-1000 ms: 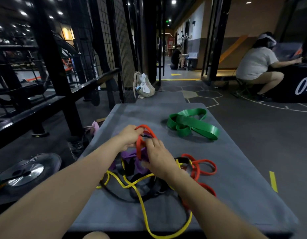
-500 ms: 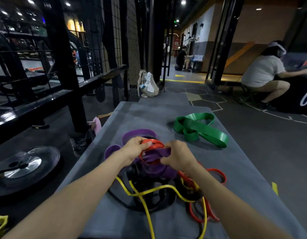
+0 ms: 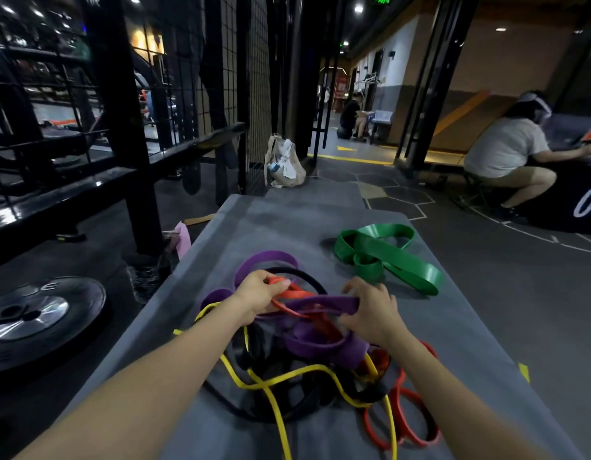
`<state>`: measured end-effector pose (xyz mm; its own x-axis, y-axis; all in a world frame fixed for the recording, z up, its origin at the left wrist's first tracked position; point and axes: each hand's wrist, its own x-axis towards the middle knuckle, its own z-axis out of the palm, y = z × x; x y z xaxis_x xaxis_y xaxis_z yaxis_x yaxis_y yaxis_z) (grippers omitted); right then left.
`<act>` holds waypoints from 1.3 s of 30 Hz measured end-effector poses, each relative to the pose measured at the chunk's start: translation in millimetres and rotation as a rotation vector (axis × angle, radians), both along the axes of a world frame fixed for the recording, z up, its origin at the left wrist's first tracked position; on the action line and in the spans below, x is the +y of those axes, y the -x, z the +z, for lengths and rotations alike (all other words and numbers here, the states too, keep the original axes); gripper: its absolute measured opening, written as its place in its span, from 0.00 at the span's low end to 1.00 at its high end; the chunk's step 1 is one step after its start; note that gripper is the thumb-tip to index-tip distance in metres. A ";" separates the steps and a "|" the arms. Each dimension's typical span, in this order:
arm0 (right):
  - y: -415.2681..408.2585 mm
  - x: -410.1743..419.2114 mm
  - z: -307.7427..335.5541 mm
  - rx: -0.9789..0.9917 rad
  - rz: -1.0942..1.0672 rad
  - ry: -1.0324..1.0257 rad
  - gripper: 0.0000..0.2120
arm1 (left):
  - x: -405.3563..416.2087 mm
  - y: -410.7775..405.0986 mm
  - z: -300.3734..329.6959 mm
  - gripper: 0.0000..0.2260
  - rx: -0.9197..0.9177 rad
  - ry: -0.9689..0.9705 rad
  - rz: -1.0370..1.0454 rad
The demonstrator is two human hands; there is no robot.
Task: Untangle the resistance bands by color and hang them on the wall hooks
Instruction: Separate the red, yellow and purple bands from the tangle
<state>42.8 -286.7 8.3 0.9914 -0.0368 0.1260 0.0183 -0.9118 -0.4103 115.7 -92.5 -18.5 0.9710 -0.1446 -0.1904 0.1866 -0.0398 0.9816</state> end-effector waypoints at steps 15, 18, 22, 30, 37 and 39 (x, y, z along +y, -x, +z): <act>-19.5 43.7 6.3 -0.250 0.259 0.563 0.12 | -1.4 14.0 -13.8 0.04 -0.091 -0.012 0.100; -18.8 42.0 27.3 -0.311 0.322 0.139 0.07 | -0.3 6.4 1.5 0.06 -0.304 -0.280 0.133; -14.2 34.0 48.4 -0.362 0.146 -0.328 0.06 | 7.9 -8.8 23.7 0.09 -0.296 -0.403 0.275; -4.2 1.3 55.4 -0.402 0.058 -0.755 0.04 | 4.6 -3.8 12.4 0.11 0.007 0.043 0.203; -12.5 -12.2 33.2 0.051 0.076 -0.085 0.18 | -26.1 -3.7 -1.0 0.07 0.058 0.252 0.326; -11.0 -6.5 39.3 0.272 0.140 0.059 0.26 | -27.2 -8.3 -8.6 0.11 0.026 0.202 0.287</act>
<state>53.8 -293.2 47.7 0.9840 0.1015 -0.1467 0.0419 -0.9307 -0.3634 124.0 -119.7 -27.2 0.9728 0.0959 -0.2110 0.1871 0.2124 0.9591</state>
